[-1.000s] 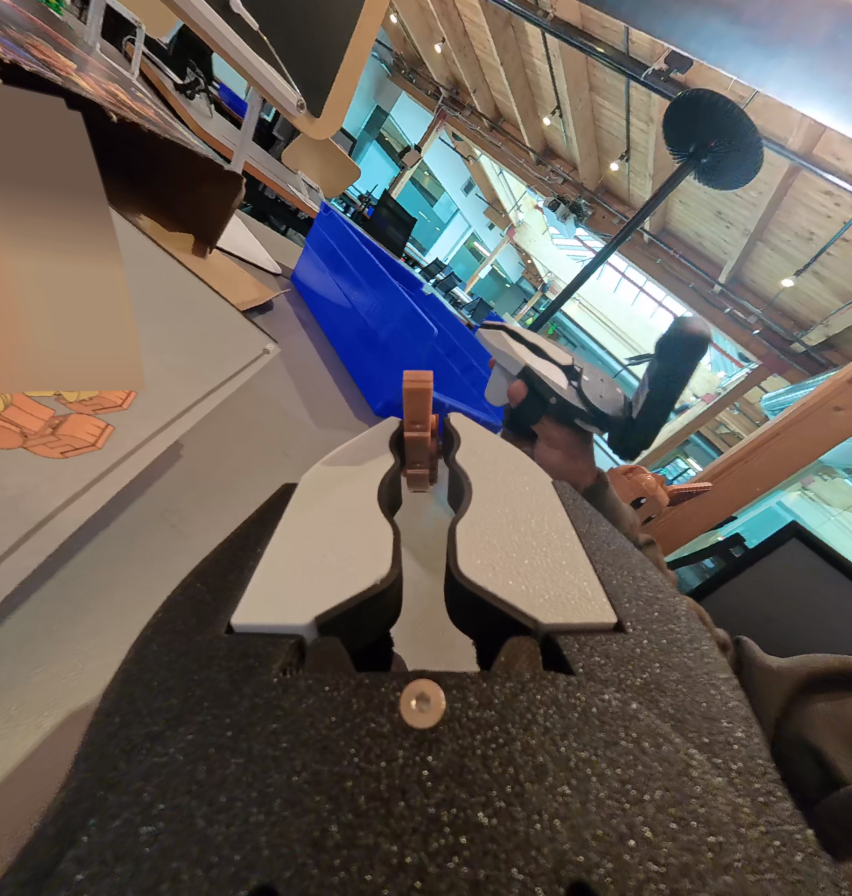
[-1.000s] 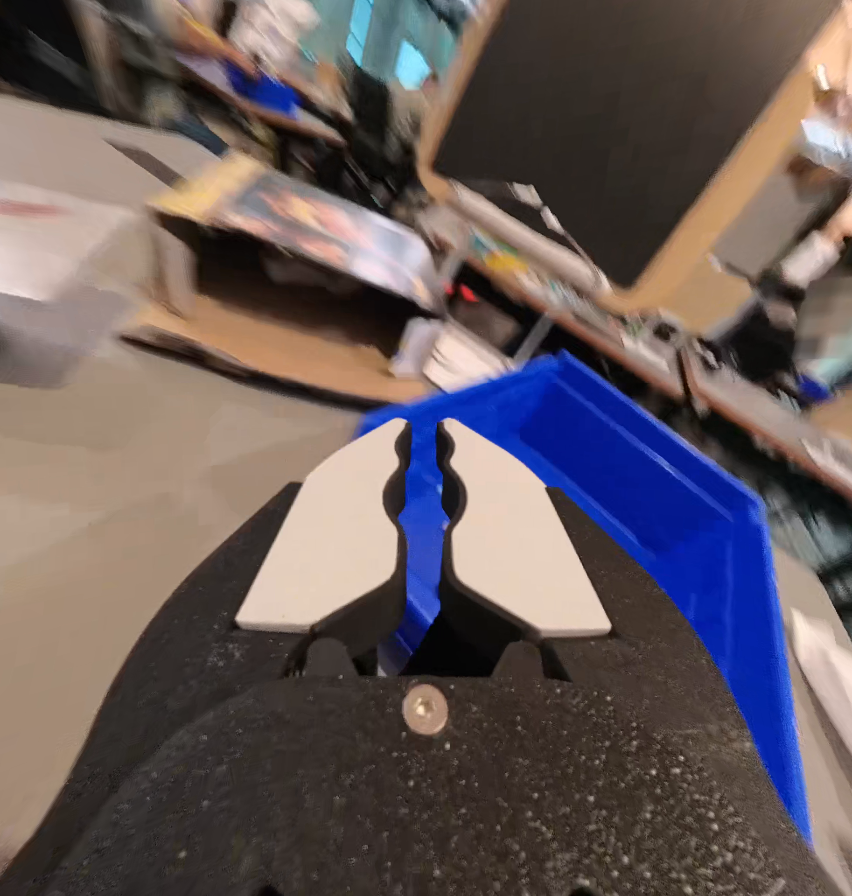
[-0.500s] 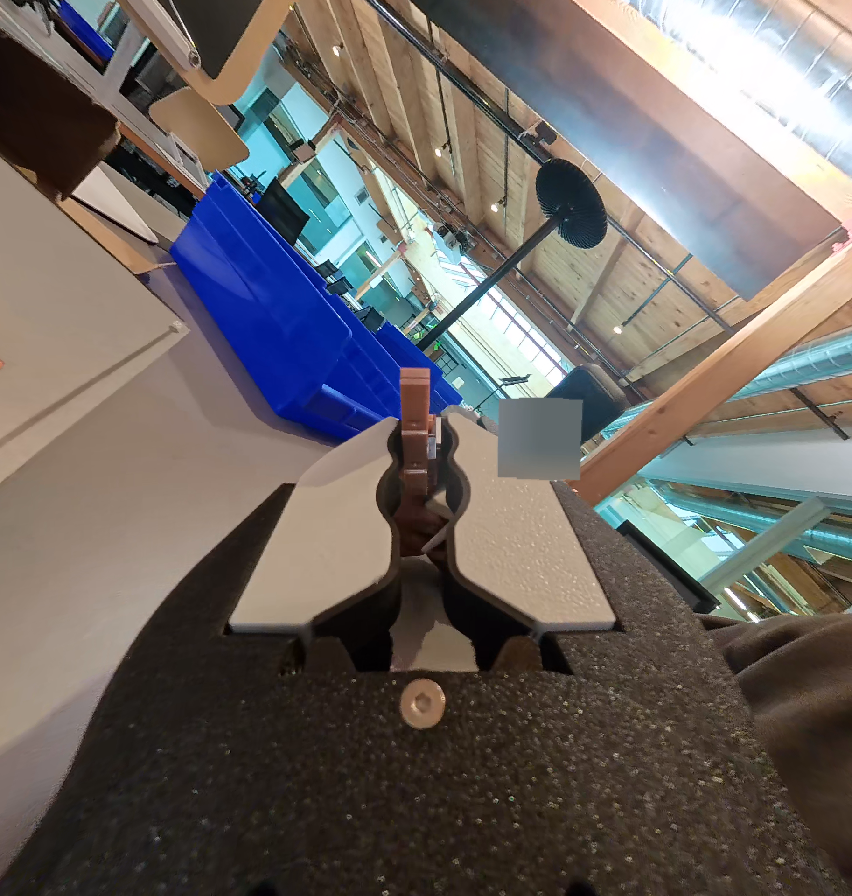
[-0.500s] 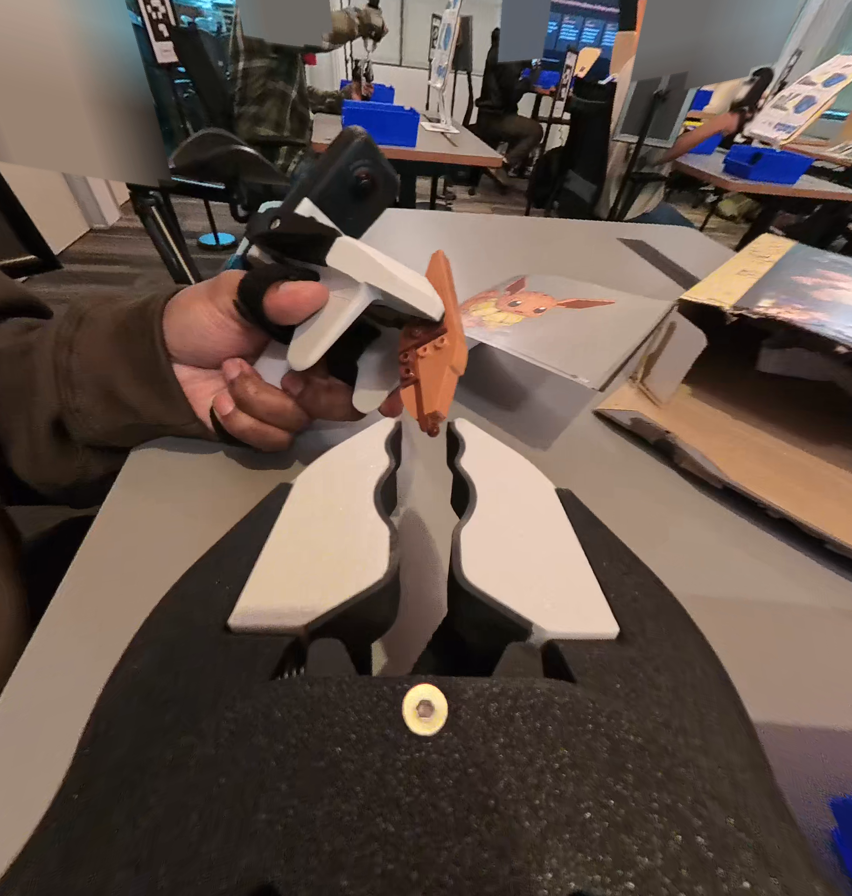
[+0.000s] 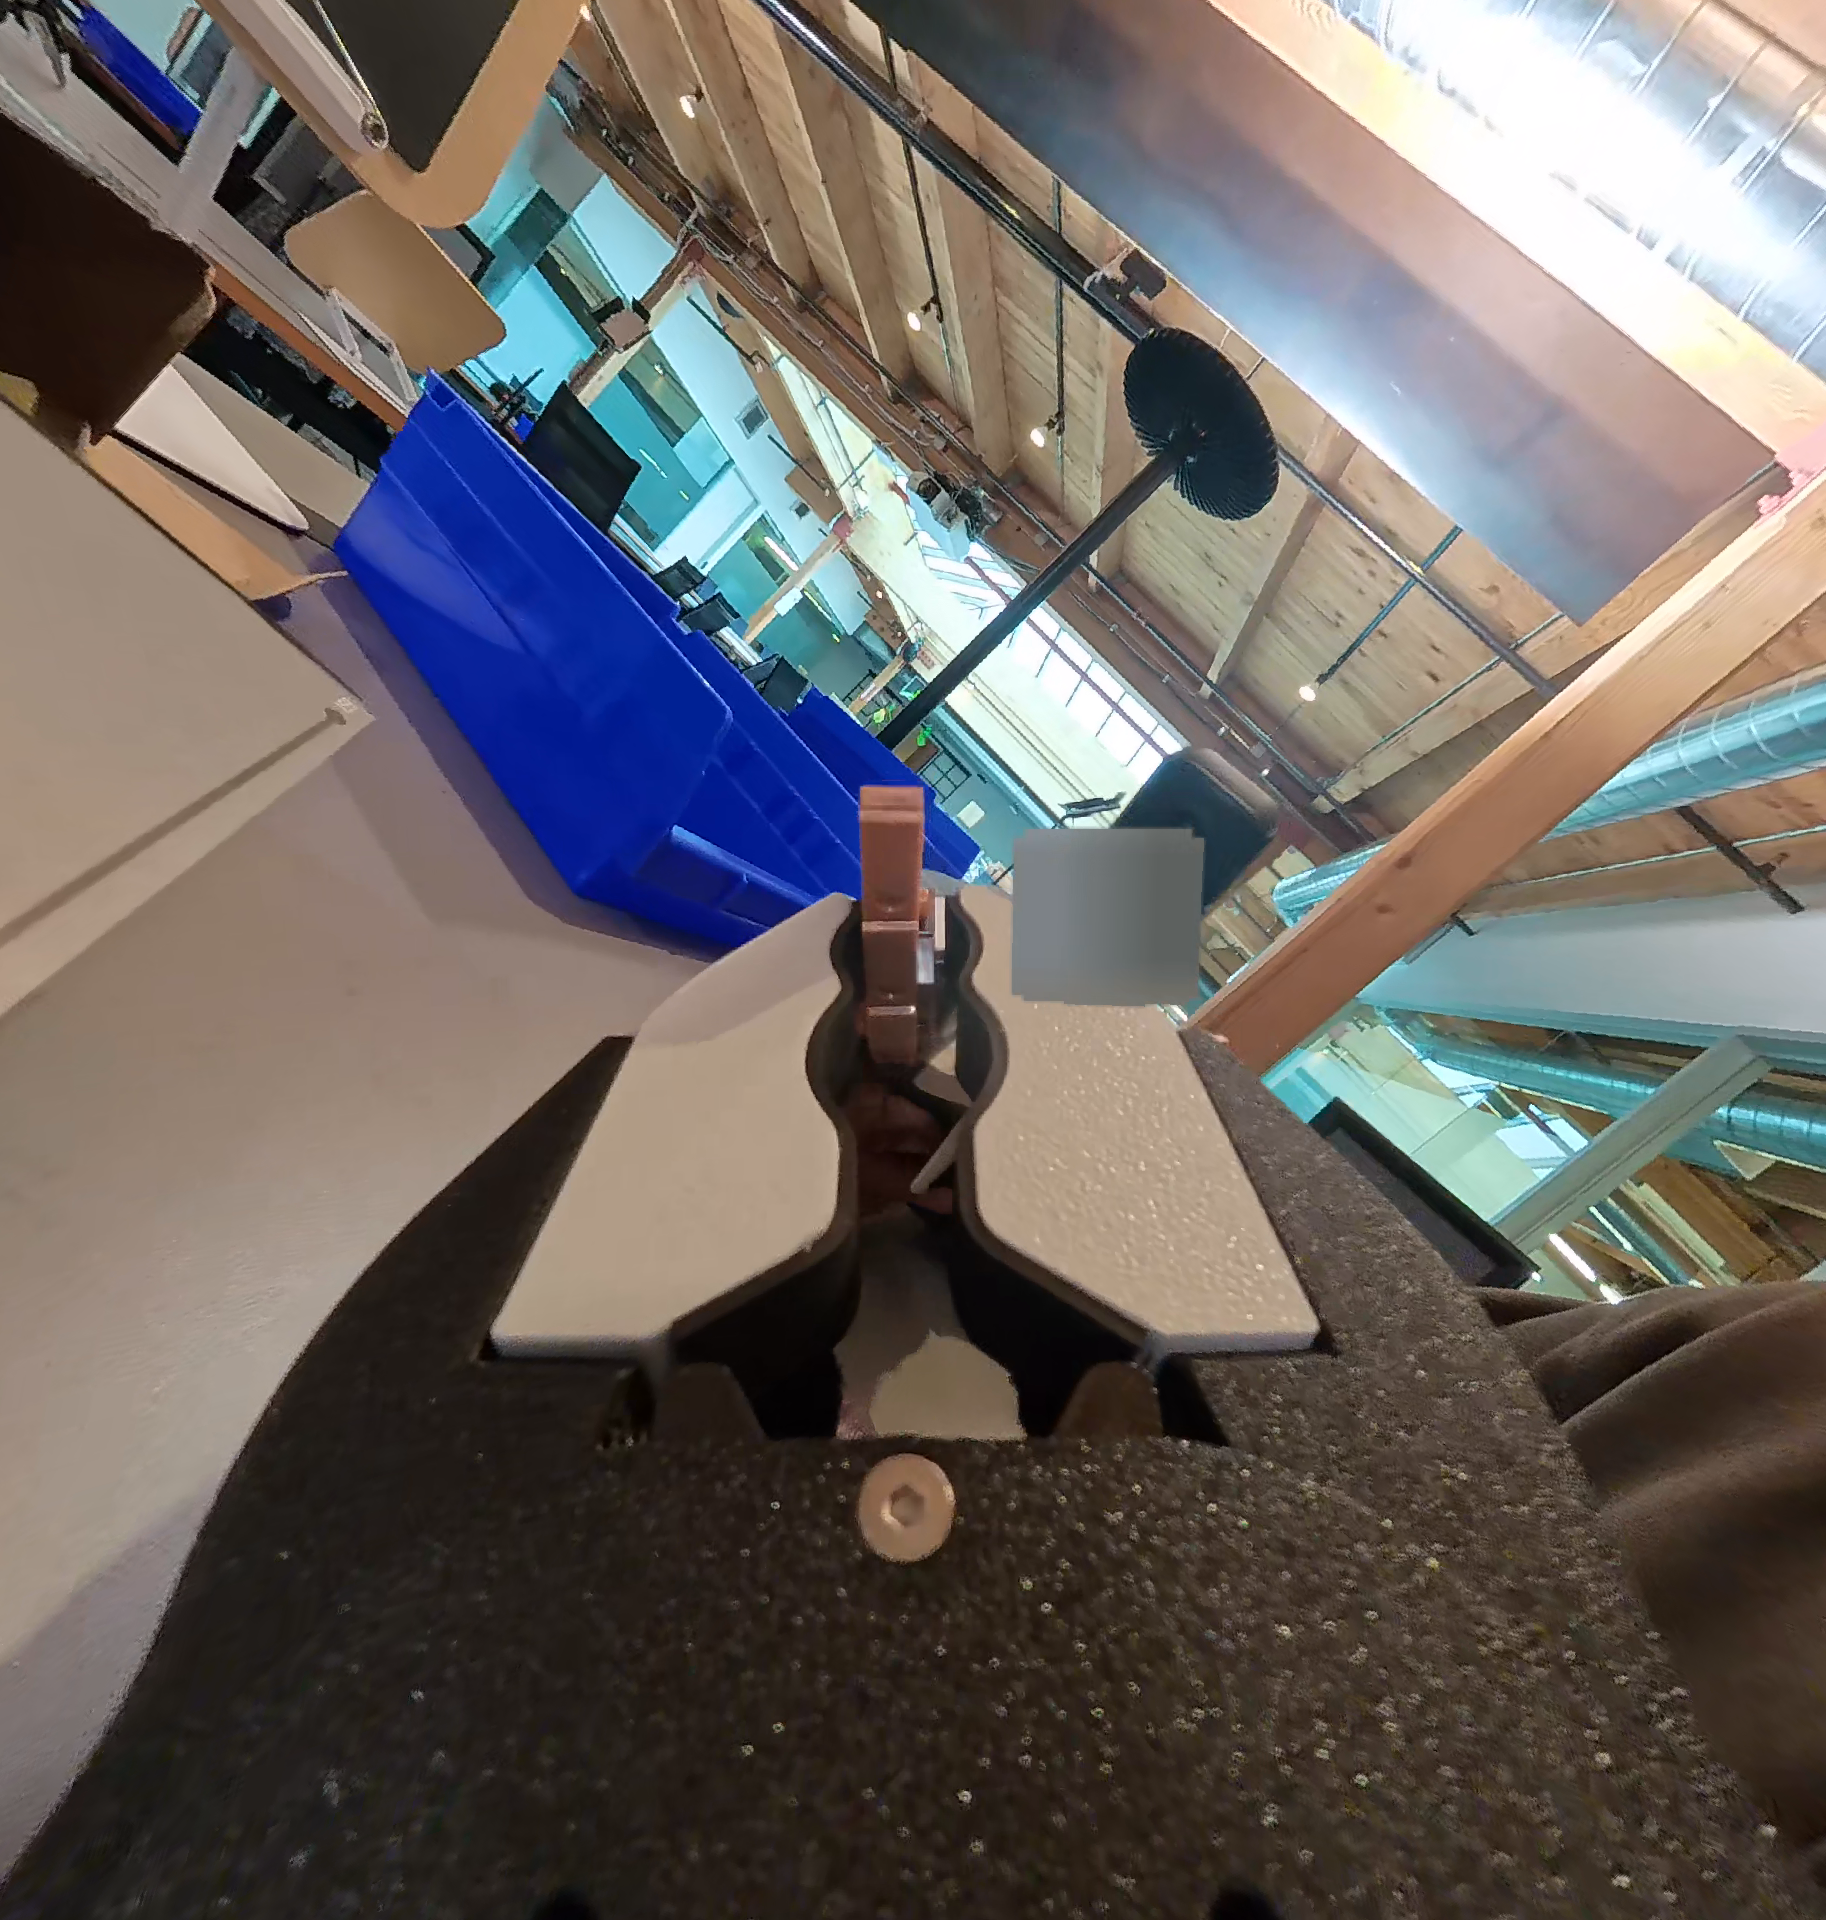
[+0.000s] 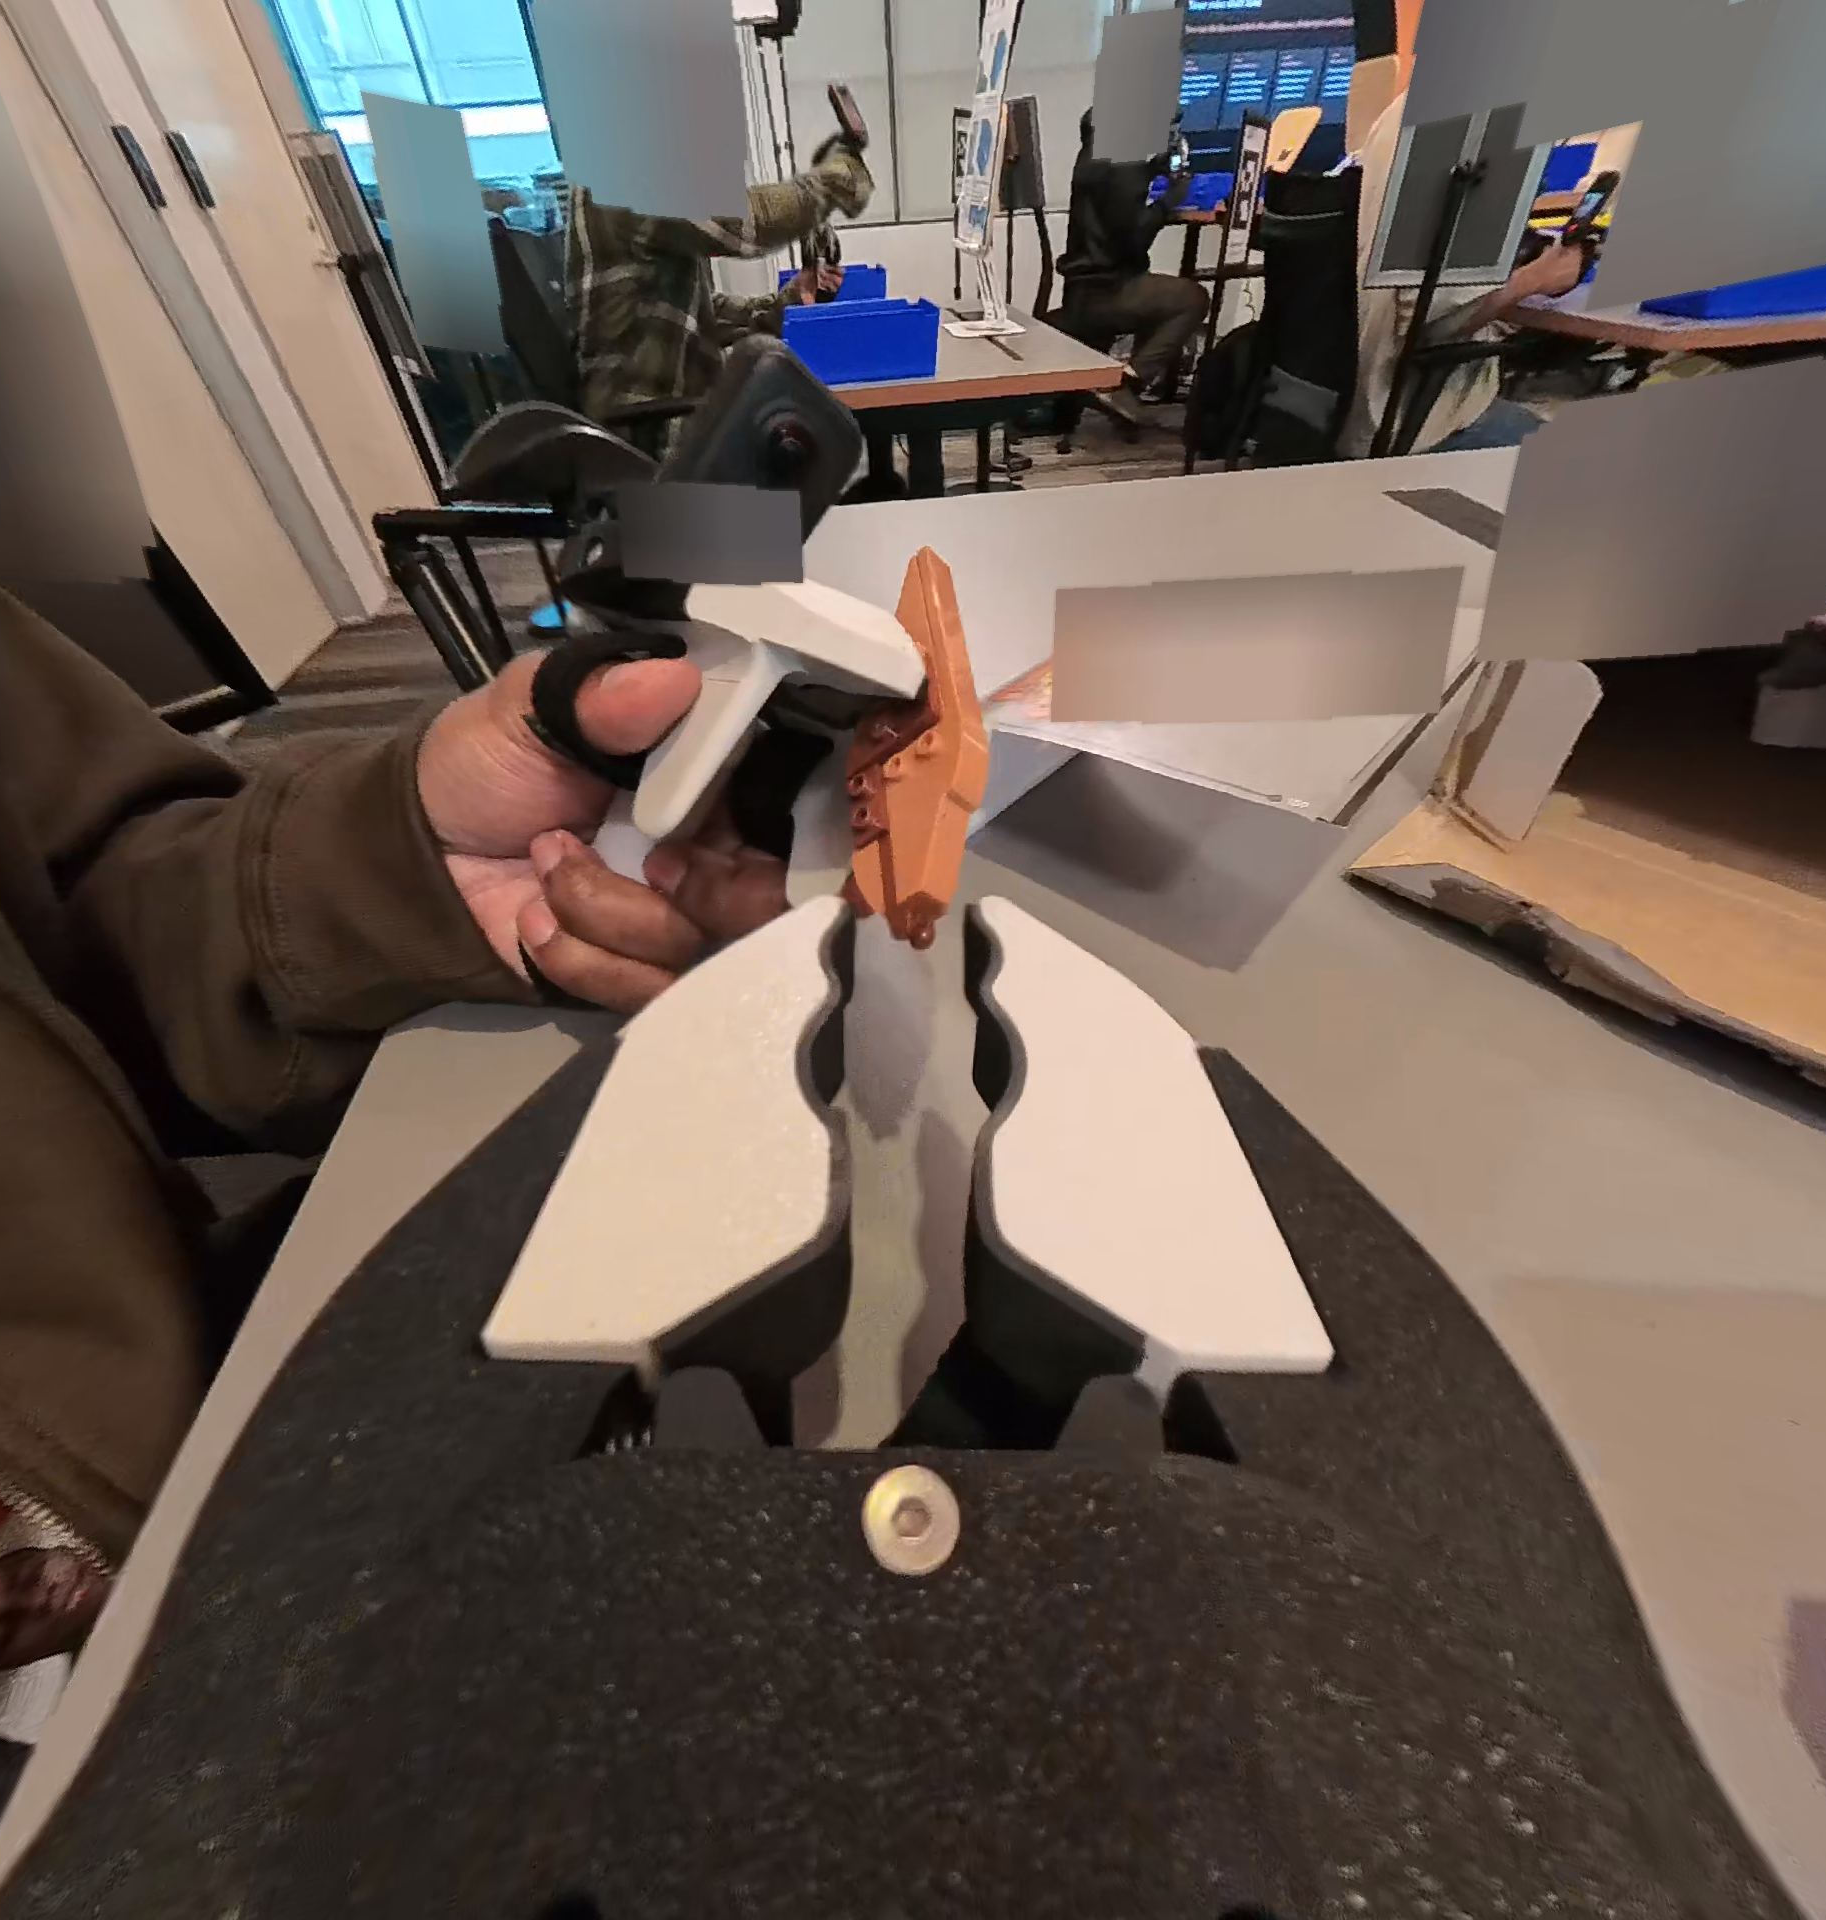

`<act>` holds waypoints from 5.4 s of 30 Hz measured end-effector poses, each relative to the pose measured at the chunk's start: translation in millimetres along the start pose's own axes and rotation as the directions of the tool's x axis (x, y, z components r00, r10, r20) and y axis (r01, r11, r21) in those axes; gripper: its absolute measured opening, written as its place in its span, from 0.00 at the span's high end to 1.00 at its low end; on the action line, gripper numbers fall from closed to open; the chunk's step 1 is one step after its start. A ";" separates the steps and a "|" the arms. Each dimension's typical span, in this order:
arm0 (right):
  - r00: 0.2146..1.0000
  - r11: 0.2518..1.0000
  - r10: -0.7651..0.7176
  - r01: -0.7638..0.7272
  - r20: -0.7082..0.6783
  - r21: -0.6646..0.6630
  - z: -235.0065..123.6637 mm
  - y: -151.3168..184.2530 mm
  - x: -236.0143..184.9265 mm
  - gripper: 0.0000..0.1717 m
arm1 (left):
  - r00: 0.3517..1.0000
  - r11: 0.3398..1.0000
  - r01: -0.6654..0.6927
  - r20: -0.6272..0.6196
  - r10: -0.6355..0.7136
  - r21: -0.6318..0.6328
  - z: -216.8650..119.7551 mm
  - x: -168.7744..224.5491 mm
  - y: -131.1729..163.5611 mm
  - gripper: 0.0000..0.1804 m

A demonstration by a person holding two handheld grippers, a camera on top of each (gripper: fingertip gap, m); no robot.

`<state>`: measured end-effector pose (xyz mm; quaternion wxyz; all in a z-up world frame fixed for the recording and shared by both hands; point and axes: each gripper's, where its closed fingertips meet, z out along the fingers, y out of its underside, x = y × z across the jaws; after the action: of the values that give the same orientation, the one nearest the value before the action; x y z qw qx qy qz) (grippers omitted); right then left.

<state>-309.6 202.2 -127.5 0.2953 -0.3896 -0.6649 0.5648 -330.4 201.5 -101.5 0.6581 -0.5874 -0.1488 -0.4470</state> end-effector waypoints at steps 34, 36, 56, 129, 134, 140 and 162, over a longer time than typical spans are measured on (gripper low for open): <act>0.999 0.999 -0.019 0.020 -0.029 0.049 6.8 -3.3 -2.8 0.85 | 0.974 0.976 -0.204 0.083 0.211 -0.081 3.8 1.4 10.6 0.92; 1.000 0.995 -0.003 0.004 -0.012 0.102 1.5 -12.3 -3.9 0.85 | 0.972 0.970 -0.212 0.073 0.222 -0.122 5.4 2.1 16.4 0.92; 0.955 0.944 0.259 -0.282 0.143 0.170 -3.6 -19.7 -1.6 0.95 | 0.972 0.964 -0.216 0.064 0.228 -0.157 7.9 3.3 22.8 0.93; 0.543 0.588 -0.808 0.730 -0.228 -0.348 -6.8 7.4 4.2 0.95 | 0.788 0.786 -0.415 0.252 0.562 -0.458 2.3 -32.2 44.9 0.92; 0.452 0.500 -0.866 0.764 -0.215 -0.408 -5.3 11.8 6.9 0.90 | 0.815 0.796 -0.382 0.234 0.530 -0.470 2.6 -32.2 49.0 0.92; 0.421 0.471 -0.882 0.776 -0.212 -0.419 -7.7 10.9 7.4 0.89 | 0.844 0.796 -0.347 0.205 0.496 -0.497 1.8 -31.4 55.4 0.92; 0.509 0.542 -0.838 0.739 -0.197 -0.400 -5.4 18.5 5.6 1.00 | 0.850 0.765 -0.371 0.140 0.509 -0.527 2.3 -25.1 63.5 0.90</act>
<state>-304.6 210.9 -145.0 0.5845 -0.1735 -0.7701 0.1878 -295.2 208.3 -159.6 0.5509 -0.8061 0.0208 -0.2151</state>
